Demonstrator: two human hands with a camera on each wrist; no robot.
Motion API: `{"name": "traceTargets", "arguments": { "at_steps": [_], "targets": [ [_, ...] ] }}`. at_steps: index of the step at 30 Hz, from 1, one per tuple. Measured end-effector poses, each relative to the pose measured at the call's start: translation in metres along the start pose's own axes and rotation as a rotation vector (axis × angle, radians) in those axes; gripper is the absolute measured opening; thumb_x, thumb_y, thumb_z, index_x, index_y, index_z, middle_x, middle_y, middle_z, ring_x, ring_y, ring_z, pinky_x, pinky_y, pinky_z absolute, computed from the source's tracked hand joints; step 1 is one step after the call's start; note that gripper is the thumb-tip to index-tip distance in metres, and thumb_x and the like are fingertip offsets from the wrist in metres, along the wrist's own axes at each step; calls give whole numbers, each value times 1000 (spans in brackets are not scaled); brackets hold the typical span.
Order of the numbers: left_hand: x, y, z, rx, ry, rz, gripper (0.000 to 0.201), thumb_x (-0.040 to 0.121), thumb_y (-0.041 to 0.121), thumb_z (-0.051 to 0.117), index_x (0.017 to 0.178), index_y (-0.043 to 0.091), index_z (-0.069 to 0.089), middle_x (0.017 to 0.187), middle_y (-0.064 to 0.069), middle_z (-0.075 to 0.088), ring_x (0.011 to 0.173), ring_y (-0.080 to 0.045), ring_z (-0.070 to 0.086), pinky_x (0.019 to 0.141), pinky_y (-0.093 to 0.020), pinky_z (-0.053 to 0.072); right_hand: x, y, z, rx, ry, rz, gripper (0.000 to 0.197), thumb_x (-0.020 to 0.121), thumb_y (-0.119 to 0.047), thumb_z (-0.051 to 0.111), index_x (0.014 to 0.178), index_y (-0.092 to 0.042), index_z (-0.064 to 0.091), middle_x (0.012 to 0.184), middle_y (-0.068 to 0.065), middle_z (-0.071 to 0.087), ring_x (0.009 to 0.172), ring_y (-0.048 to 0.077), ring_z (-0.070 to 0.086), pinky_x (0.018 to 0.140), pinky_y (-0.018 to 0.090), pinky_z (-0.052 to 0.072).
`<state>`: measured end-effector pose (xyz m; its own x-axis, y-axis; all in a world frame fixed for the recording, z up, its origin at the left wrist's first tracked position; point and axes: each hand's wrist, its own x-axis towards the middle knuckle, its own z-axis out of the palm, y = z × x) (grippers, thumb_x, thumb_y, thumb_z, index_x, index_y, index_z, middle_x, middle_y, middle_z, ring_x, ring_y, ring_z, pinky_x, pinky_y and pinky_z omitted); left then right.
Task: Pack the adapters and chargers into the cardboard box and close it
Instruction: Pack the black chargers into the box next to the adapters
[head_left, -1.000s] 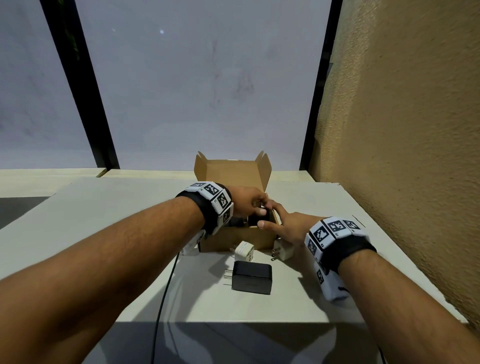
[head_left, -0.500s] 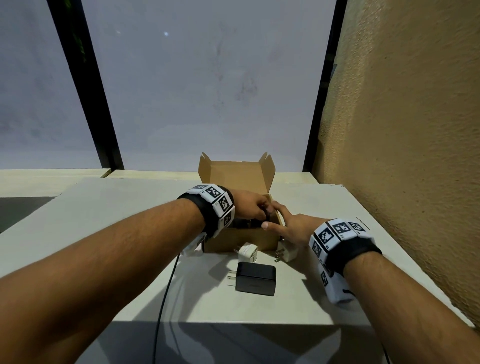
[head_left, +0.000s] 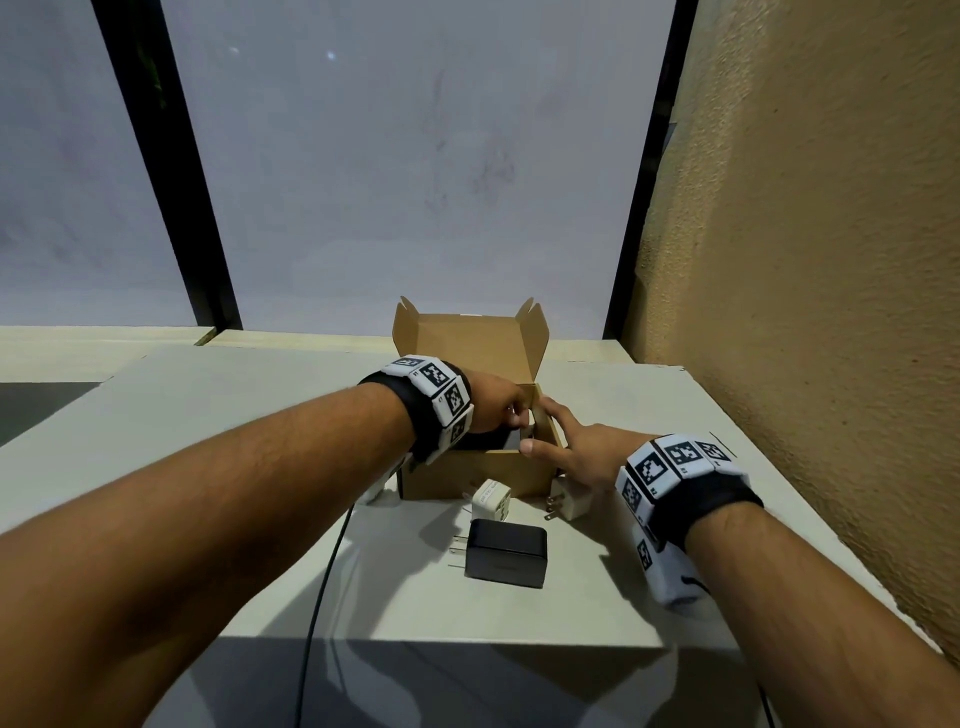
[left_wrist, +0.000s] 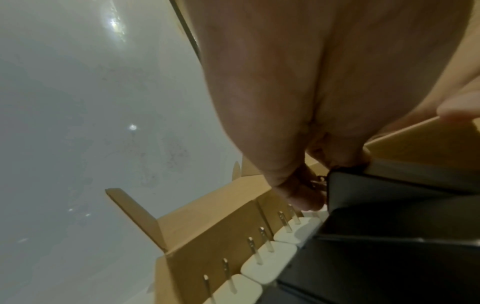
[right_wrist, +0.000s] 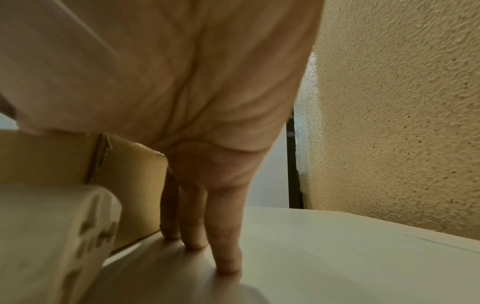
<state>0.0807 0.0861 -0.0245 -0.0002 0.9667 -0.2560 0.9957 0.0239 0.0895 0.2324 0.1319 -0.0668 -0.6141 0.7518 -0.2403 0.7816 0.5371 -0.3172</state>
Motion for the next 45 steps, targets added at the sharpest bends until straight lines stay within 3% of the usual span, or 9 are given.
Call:
{"name": "traceTargets", "arguments": {
  "at_steps": [6,11,15,19,24,31,36,40,45],
  "targets": [
    [4,-1,6,114,-23,-14,32,96,28,50,122,15,62,122,-7,64,111,-26,59,95,-34,44,-3,-2,-1,-13,13,8,80,88,-69,30,151,-33,-3,148,15,41,132,33,44,109,38,30],
    [12,3,14,267,-36,7,32,97,24,46,117,8,65,115,-13,64,104,-28,60,81,-31,42,-3,-2,-1,16,-4,-3,82,86,-70,31,151,-34,-3,140,17,51,124,32,52,105,36,35],
    [15,5,12,321,75,8,42,91,30,57,132,21,54,132,-7,48,120,-28,48,100,-40,43,-3,-1,-1,26,-2,-10,83,87,-70,32,152,-33,-4,143,16,47,127,32,50,106,37,33],
    [23,7,16,473,-87,63,42,98,23,47,140,24,47,152,0,37,138,-23,34,112,-40,28,-1,-2,0,15,-13,2,83,86,-70,31,151,-34,-5,147,15,43,127,33,49,107,38,34],
    [22,-1,17,501,-66,-21,37,95,41,43,129,35,56,140,3,50,123,-27,43,102,-47,38,0,-2,0,-1,-18,1,82,87,-70,30,151,-34,-6,142,16,49,119,32,56,102,37,39],
    [7,-2,13,313,43,0,41,95,43,45,136,37,47,134,3,56,122,-25,40,102,-45,37,-2,-1,0,8,1,6,81,87,-69,30,151,-34,-4,151,13,38,133,32,43,110,38,30],
    [-33,3,-3,-55,226,23,32,89,11,54,118,19,63,119,-1,63,107,-20,58,92,-38,52,1,-1,1,34,-12,-5,82,87,-70,32,151,-34,-3,139,18,51,123,33,53,105,39,34],
    [-87,13,15,-97,282,196,26,90,34,60,112,22,64,102,6,61,92,-12,57,78,-24,45,-2,-2,-1,7,-6,0,80,88,-68,30,151,-33,-5,136,19,53,123,34,52,105,39,34],
    [-130,26,61,48,89,221,53,92,46,52,142,37,38,135,8,44,117,-13,48,97,-33,47,-6,-5,-2,-29,-21,45,82,85,-74,25,150,-38,-8,131,16,59,121,32,54,103,39,35]
  ]
}}
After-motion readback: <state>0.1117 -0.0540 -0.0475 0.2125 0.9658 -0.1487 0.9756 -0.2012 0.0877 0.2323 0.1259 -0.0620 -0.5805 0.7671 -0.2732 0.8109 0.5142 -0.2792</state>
